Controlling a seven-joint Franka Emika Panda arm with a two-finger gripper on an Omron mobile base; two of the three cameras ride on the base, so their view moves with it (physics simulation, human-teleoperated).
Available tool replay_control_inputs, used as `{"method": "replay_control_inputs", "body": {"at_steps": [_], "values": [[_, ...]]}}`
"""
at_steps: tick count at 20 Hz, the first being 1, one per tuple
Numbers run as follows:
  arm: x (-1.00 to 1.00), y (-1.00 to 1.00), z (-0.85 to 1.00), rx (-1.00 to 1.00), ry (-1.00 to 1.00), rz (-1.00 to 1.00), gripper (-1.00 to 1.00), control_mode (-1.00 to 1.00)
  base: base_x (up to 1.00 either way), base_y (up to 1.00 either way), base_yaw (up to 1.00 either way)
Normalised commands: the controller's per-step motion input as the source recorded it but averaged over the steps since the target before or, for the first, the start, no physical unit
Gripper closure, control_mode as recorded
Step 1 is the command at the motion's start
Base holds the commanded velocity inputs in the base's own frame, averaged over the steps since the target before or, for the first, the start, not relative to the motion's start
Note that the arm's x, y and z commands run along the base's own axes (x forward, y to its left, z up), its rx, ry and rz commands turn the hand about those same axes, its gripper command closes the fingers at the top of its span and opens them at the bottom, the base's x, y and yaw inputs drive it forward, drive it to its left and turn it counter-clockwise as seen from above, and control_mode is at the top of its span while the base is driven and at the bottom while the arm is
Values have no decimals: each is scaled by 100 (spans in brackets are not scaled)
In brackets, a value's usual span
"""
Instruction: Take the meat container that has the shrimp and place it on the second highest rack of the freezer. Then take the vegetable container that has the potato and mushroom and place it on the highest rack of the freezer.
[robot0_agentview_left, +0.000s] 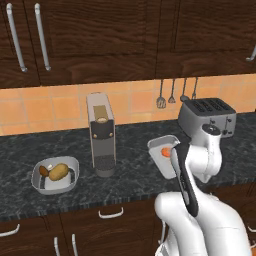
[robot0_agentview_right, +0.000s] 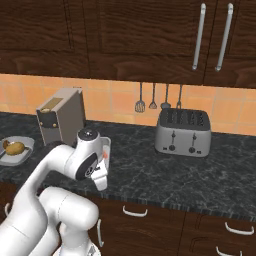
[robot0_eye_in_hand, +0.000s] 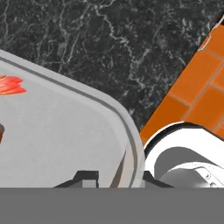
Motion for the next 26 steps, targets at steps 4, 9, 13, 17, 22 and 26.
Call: {"method": "replay_control_inputs", "body": {"at_steps": [4,9,13,17,22,26], "values": [[-27,0,49,0,0,-1,100,-100,0,0,0],[-20,0,40,4,1,0,100,-100,0,0,0],[-21,0,49,10,2,0,100,-100,0,0,0],[-5,11,42,3,2,0,100,-100,0,0,0],[-7,11,19,0,5,0,100,-100,0,0,0],[-44,11,5,0,6,-3,100,-100,0,0,0]]}}
